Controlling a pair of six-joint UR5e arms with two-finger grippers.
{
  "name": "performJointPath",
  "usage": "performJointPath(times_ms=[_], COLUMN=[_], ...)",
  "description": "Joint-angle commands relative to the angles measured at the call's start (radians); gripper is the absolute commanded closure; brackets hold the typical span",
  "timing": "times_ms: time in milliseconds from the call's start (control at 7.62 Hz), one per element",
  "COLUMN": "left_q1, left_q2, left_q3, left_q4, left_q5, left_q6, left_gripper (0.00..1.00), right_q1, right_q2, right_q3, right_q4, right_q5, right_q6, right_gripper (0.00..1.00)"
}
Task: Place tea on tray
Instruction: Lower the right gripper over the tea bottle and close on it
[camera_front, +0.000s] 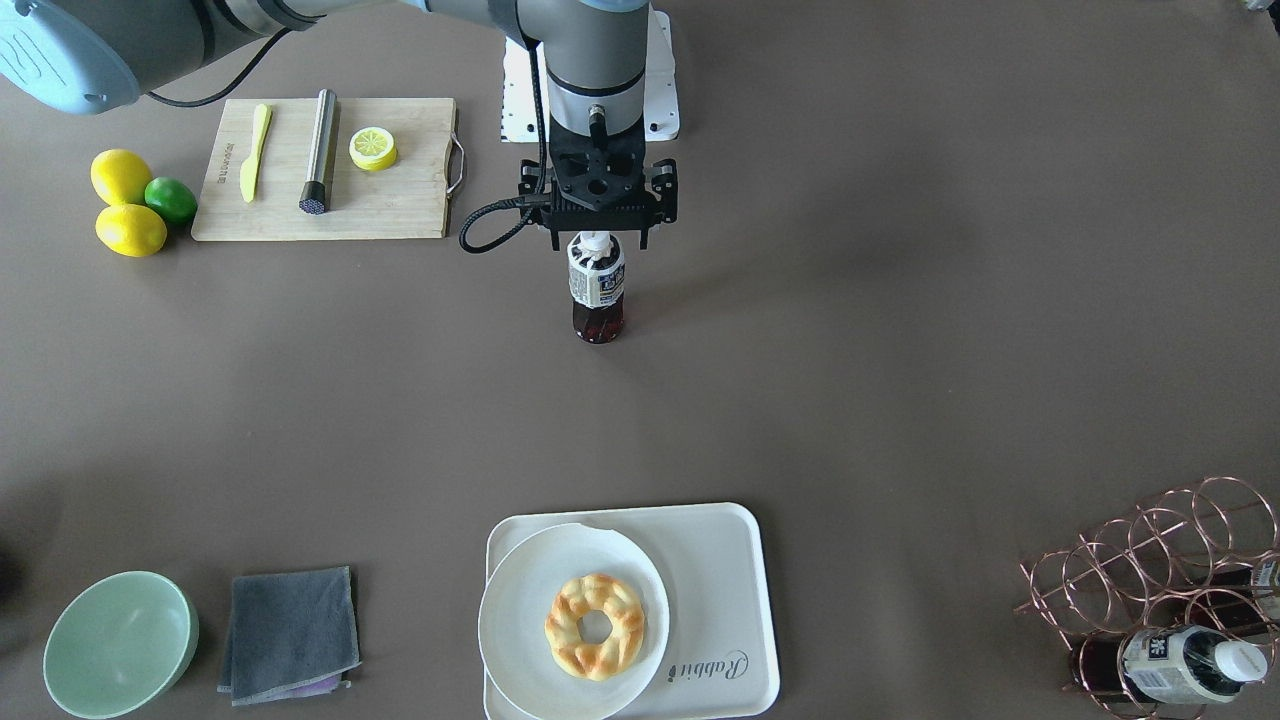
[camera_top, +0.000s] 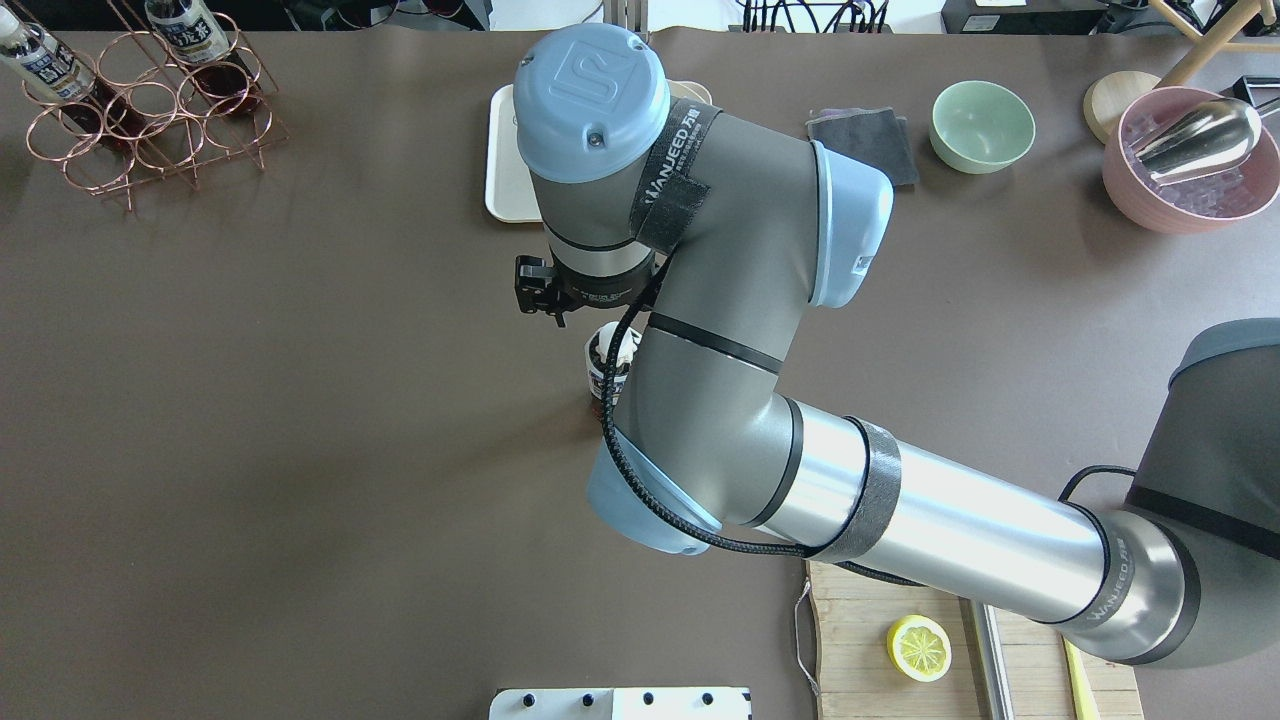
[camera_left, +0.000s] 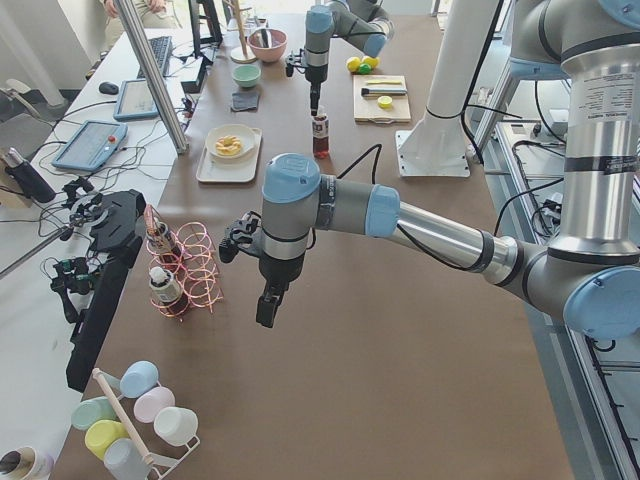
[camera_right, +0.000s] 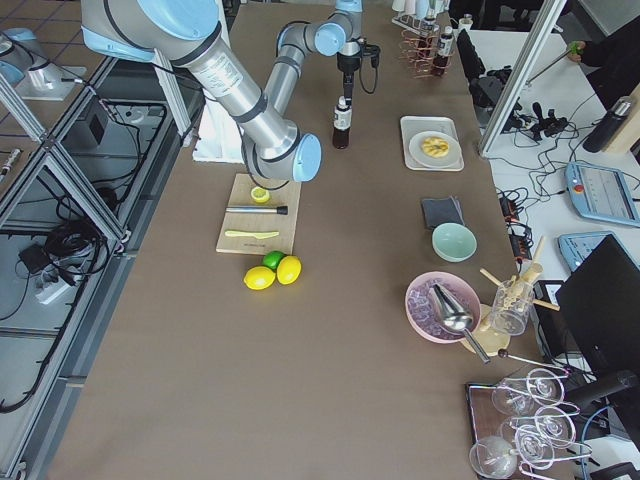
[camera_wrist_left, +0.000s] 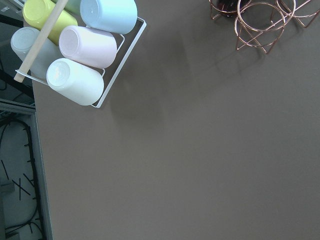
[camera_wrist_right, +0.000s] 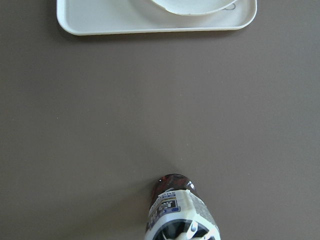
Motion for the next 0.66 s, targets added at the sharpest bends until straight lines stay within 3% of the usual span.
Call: performJointPath(times_ms=[0, 525], left_q1=[0.0, 0.0], left_q2=[-0.004, -0.004], left_q3=[0.0, 0.002], left_q4=[0.0, 0.0], left_q5=[-0.004, -0.012], left_q6=[-0.002, 0.0], left_gripper=[0.02, 0.02], right_q1=[-0.007, -0.015], right_q2=[-0.016, -0.028], right_q3=[0.006, 0.037], right_q4=[0.004, -0.008], right_q5=[0.003, 0.001], right_q6=[0.006, 0.007], right_gripper=[0.65, 0.52])
